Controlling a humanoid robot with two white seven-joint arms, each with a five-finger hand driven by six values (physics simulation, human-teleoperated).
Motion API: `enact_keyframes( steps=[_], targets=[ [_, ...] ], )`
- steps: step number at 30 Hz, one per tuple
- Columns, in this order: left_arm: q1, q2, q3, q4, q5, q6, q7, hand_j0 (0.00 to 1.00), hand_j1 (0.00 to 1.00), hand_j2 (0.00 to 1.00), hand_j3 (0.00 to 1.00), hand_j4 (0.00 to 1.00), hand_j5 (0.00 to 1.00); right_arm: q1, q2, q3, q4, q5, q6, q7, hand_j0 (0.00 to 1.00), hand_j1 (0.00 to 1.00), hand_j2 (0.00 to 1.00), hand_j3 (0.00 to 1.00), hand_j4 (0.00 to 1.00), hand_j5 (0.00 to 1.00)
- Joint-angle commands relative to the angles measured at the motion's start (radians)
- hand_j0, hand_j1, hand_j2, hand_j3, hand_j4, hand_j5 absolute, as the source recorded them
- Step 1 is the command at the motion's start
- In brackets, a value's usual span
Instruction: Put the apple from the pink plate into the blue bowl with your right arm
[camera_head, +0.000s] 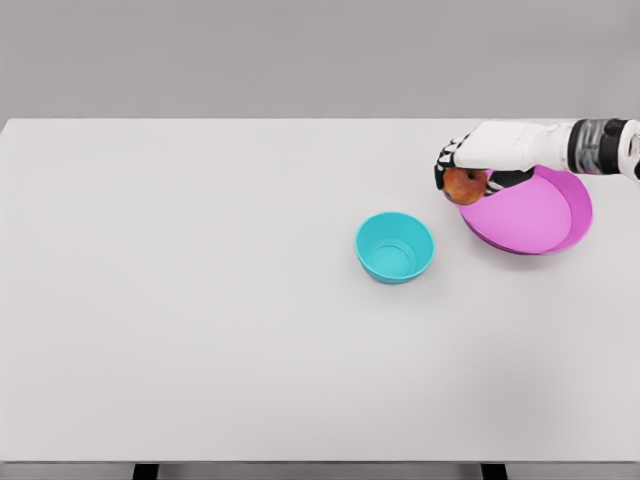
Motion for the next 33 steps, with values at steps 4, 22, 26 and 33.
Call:
enact_keyframes(
  steps=[4,22,26,33],
  targets=[
    [0.0,0.0,0.0,0.0,0.0,0.0,0.0,1.0,1.0,1.0,1.0,1.0,1.0,0.02,-0.007,0.005,-0.121,-0.004,0.003,0.0,0.44,0.44,0.44,0.44,0.44,0.44],
    [0.0,0.0,0.0,0.0,0.0,0.0,0.0,1.0,1.0,1.0,1.0,1.0,1.0,0.069,0.024,0.058,-0.268,-0.001,0.003,0.0,0.44,0.44,0.44,0.44,0.44,0.44],
    [0.0,0.0,0.0,0.0,0.0,0.0,0.0,1.0,1.0,1.0,1.0,1.0,1.0,0.067,0.025,0.059,-0.268,-0.001,0.003,0.0,1.0,1.0,1.0,1.0,1.0,1.0],
    [0.0,0.0,0.0,0.0,0.0,0.0,0.0,1.0,1.0,1.0,1.0,1.0,1.0,0.061,0.021,0.05,-0.29,-0.003,0.003,0.0,1.0,1.0,1.0,1.0,1.0,1.0]
  ],
)
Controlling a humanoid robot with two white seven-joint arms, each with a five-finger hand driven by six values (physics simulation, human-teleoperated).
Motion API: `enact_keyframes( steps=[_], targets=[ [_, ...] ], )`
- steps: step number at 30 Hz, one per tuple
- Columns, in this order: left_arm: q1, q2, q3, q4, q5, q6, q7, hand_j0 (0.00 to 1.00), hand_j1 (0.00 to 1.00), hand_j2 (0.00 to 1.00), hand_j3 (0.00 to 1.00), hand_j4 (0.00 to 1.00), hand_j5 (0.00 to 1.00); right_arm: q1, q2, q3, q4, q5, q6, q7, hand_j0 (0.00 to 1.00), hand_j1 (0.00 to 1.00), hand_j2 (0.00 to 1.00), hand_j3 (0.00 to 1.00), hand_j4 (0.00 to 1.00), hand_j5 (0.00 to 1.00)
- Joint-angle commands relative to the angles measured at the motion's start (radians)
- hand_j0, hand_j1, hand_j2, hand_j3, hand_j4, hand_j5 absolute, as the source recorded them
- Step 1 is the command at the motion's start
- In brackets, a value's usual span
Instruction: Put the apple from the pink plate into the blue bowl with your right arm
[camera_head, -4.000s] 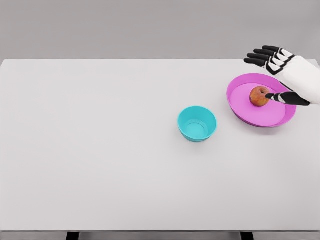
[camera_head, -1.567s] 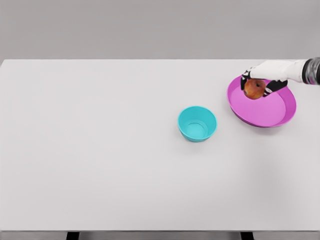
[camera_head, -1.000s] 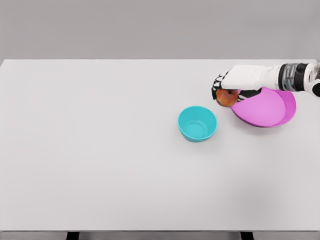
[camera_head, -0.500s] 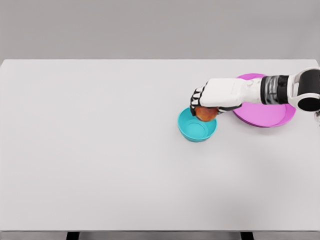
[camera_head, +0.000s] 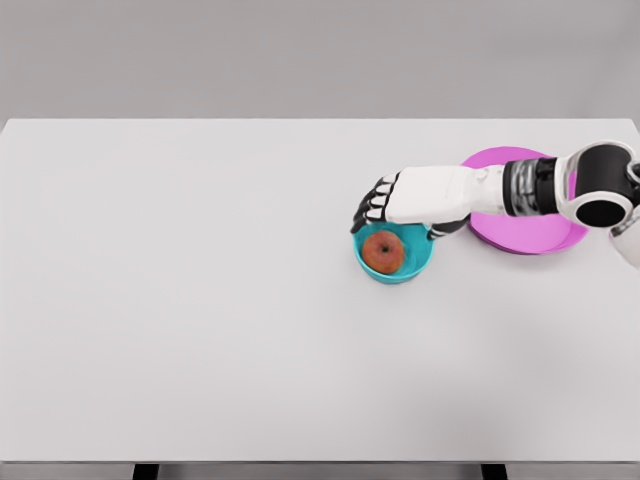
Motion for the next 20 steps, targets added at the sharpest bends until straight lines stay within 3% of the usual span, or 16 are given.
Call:
enact_keyframes(
  steps=[1,3,6,7,9,10,11,12,13,20],
  targets=[
    [0.0,0.0,0.0,0.0,0.0,0.0,0.0,1.0,1.0,1.0,1.0,1.0,1.0,0.002,-0.012,-0.03,-0.026,-0.007,0.003,0.0,1.0,1.0,1.0,1.0,1.0,1.0],
    [0.0,0.0,0.0,0.0,0.0,0.0,0.0,1.0,1.0,1.0,1.0,1.0,1.0,0.026,-0.074,-0.159,-0.046,-0.018,0.003,0.0,1.0,1.0,1.0,1.0,1.0,1.0],
    [0.0,0.0,0.0,0.0,0.0,0.0,0.0,1.0,1.0,1.0,1.0,1.0,1.0,0.201,-0.141,-0.449,-0.036,-0.024,0.003,0.0,1.0,1.0,1.0,1.0,1.0,1.0],
    [0.0,0.0,0.0,0.0,0.0,0.0,0.0,1.0,1.0,1.0,1.0,1.0,1.0,0.245,-0.15,-0.511,-0.023,-0.027,0.003,0.0,1.0,1.0,1.0,1.0,1.0,1.0],
    [0.0,0.0,0.0,0.0,0.0,0.0,0.0,1.0,1.0,1.0,1.0,1.0,1.0,0.262,-0.161,-0.561,0.036,-0.029,0.003,0.0,1.0,1.0,1.0,1.0,1.0,1.0],
    [0.0,0.0,0.0,0.0,0.0,0.0,0.0,1.0,1.0,1.0,1.0,1.0,1.0,0.279,-0.155,-0.604,0.066,-0.033,0.003,0.0,1.0,1.0,1.0,1.0,1.0,1.0],
    [0.0,0.0,0.0,0.0,0.0,0.0,0.0,1.0,1.0,1.0,1.0,1.0,1.0,0.339,-0.123,-0.699,0.08,-0.039,0.003,0.0,1.0,1.0,1.0,1.0,1.0,1.0],
    [0.0,0.0,0.0,0.0,0.0,0.0,0.0,1.0,1.0,1.0,1.0,1.0,1.0,0.425,-0.029,-0.858,0.072,-0.039,0.003,0.0,1.0,1.0,1.0,1.0,1.0,1.0],
    [0.0,0.0,0.0,0.0,0.0,0.0,0.0,1.0,1.0,1.0,1.0,1.0,1.0,0.463,-0.006,-0.916,0.069,-0.039,0.003,0.0,1.0,1.0,1.0,1.0,1.0,1.0],
    [0.0,0.0,-0.002,0.0,-0.005,0.0,0.0,1.0,1.0,1.0,1.0,1.0,1.0,0.511,0.035,-0.913,0.083,-0.036,0.003,0.0,1.0,1.0,1.0,1.0,1.0,1.0]
  ],
)
